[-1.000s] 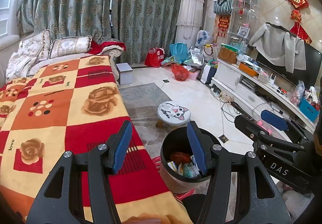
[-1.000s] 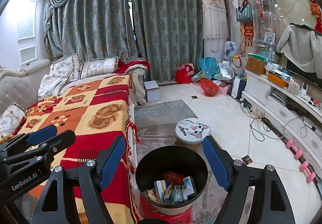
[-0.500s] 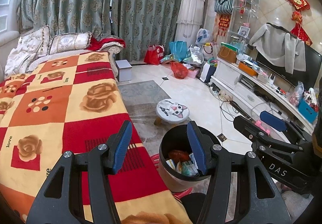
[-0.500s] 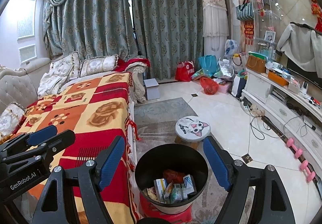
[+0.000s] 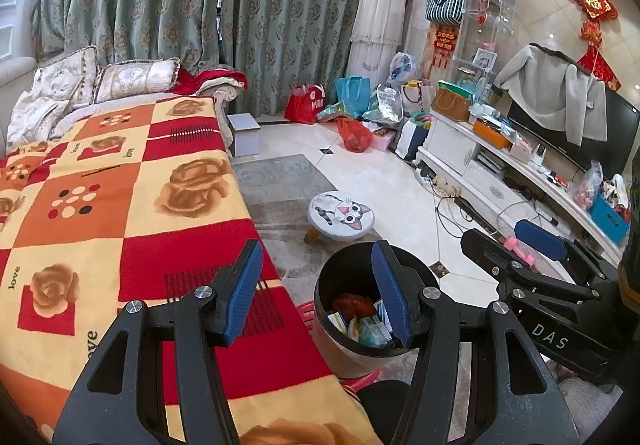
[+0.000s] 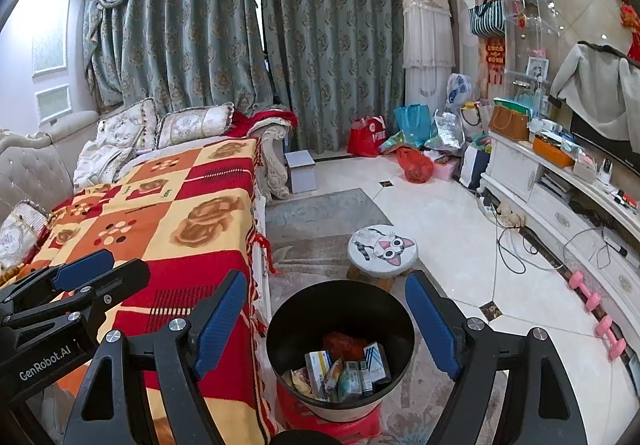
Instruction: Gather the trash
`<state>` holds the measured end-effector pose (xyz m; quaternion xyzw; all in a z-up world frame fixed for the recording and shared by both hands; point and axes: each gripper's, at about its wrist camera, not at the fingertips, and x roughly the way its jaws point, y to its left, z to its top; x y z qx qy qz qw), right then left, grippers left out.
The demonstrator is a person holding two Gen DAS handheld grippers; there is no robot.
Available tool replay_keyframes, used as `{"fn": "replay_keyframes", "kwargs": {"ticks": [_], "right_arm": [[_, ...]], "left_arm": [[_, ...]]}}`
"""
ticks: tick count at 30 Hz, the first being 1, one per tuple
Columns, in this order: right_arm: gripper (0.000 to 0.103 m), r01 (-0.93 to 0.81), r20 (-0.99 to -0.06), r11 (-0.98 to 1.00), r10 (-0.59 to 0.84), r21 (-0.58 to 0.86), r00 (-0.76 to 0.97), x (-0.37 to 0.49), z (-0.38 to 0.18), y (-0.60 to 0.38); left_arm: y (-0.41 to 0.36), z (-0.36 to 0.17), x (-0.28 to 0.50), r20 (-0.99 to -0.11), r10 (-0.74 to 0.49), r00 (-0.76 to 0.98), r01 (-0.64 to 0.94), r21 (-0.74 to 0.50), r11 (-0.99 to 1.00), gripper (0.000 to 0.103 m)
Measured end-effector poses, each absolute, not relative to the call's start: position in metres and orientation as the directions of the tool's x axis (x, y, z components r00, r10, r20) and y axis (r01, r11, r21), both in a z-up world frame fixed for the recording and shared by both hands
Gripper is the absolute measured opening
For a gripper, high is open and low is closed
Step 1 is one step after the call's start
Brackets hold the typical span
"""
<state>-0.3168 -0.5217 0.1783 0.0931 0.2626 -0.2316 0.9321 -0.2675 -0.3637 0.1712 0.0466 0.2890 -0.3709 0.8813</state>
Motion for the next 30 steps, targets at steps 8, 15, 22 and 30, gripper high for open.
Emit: {"fn": "replay_keyframes", "kwargs": {"ticks": [8, 15, 22, 30], "right_arm": [[0.080, 0.478, -0.539, 0.877, -0.379, 0.052, 0.752, -0.3170, 0.1751, -0.5225], [0.080, 0.478, -0.540, 0.877, -0.378, 0.051, 0.752, -0.3167, 0.1751, -0.5228], [0.081, 0.478, -0.542, 0.877, -0.378, 0.050, 0.750, -0.3170, 0.1742, -0.5228], [0.081, 0.482, -0.543, 0.875, -0.379, 0.053, 0.749, -0.3175, 0.1719, -0.5230]], "left_arm": [[-0.3635, 0.1724, -0.2649, -0.546, -0.627, 0.556, 0.680, -0.135, 0.721, 0.056], [-0.3634, 0.1731, -0.2641, -0.547, -0.627, 0.555, 0.680, -0.136, 0.720, 0.056], [-0.3624, 0.1697, -0.2678, -0.549, -0.633, 0.545, 0.688, -0.138, 0.712, 0.056], [-0.3627, 0.1702, -0.2719, -0.548, -0.632, 0.549, 0.687, -0.135, 0.714, 0.056]]}}
